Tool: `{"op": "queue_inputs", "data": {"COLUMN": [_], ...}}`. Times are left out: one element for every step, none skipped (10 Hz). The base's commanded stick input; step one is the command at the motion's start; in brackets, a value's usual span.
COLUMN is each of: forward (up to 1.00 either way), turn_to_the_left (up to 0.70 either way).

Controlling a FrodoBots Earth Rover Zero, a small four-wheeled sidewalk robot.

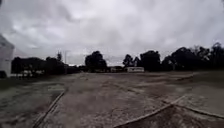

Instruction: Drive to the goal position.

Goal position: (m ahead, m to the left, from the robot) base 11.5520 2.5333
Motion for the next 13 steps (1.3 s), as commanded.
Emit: {"op": "queue_inputs", "data": {"forward": [0.7,0.7,0.7,0.7,0.7,0.7,0.7,0.7,0.7,0.7,0.7,0.7,0.7], "turn_to_the_left": [0.0,0.0,0.0,0.0,0.0,0.0,0.0,0.0,0.0,0.0,0.0,0.0,0.0]}}
